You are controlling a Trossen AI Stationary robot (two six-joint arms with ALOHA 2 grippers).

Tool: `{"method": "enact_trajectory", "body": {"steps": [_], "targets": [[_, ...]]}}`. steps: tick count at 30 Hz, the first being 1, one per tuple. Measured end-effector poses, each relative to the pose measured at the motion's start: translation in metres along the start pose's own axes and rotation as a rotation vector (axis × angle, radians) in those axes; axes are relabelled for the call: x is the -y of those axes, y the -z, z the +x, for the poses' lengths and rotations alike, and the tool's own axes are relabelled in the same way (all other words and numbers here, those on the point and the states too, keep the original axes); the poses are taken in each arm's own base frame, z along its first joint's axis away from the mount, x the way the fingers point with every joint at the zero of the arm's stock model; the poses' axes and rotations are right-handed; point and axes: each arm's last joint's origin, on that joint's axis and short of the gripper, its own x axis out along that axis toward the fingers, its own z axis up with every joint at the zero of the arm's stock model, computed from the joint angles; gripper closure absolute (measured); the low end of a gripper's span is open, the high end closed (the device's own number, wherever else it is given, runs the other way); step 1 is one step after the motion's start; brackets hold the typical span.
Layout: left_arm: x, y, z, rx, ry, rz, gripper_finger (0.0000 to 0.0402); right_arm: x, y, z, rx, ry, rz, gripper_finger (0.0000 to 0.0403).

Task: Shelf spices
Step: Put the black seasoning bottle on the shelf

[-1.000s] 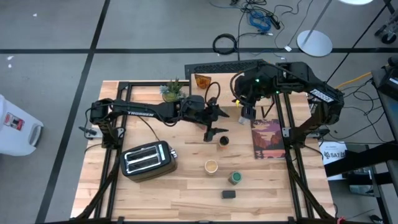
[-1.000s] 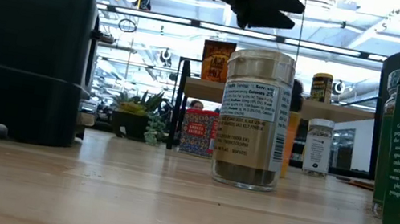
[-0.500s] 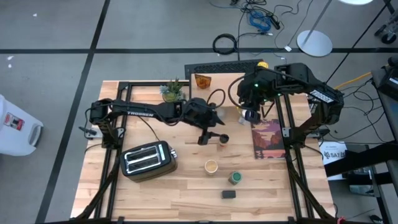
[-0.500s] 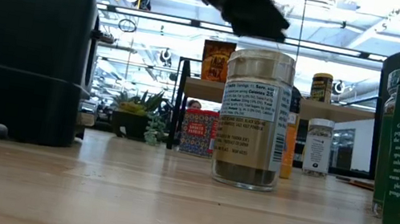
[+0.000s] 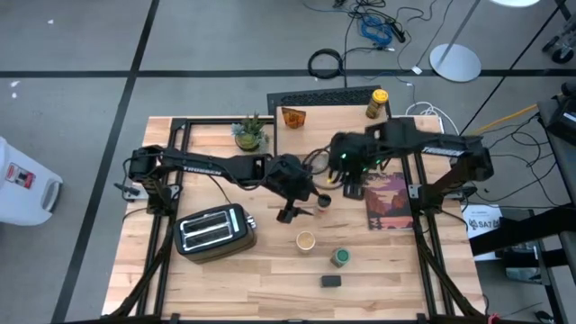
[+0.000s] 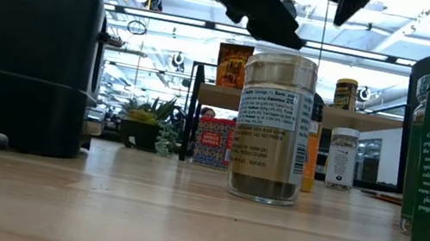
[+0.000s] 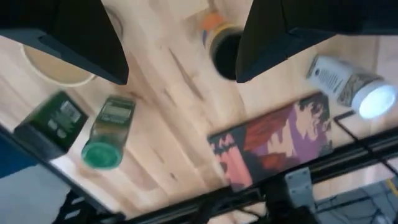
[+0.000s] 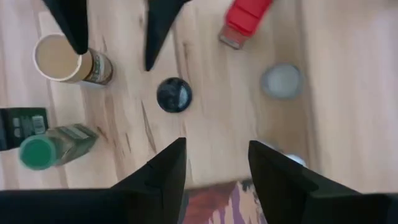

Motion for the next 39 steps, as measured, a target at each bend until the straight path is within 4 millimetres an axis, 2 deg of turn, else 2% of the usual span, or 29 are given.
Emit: {"method": "enact_trajectory", "body": {"steps": [5, 10, 16, 25, 33, 39], "targets": [[0.005, 0.01, 0.0, -0.102, 0.031, -0.033, 0.0094, -0.008, 0.01, 0.041, 0.049, -0.024, -0.024, 0.0244], [0.008, 0.011, 0.0, -0.13, 0.042, -0.043, 0.0094, -0.007, 0.026, 0.068, 0.139, -0.043, 0.01, 0.0254], [0.009, 0.01, 0.001, -0.115, 0.04, -0.036, 0.0094, -0.01, 0.037, 0.082, 0.294, -0.159, 0.013, 0.0286], [0.008, 0.014, 0.007, -0.137, 0.028, -0.04, 0.0094, -0.01, 0.053, 0.1, 0.378, -0.172, -0.008, 0.0393], [0.007, 0.017, 0.012, -0.139, 0.023, -0.04, 0.0094, -0.012, 0.06, 0.112, 0.447, -0.257, 0.0, 0.04], [0.006, 0.015, 0.012, -0.125, 0.018, -0.036, 0.0094, -0.003, 0.067, 0.125, 0.427, -0.244, 0.043, 0.0402]]}}
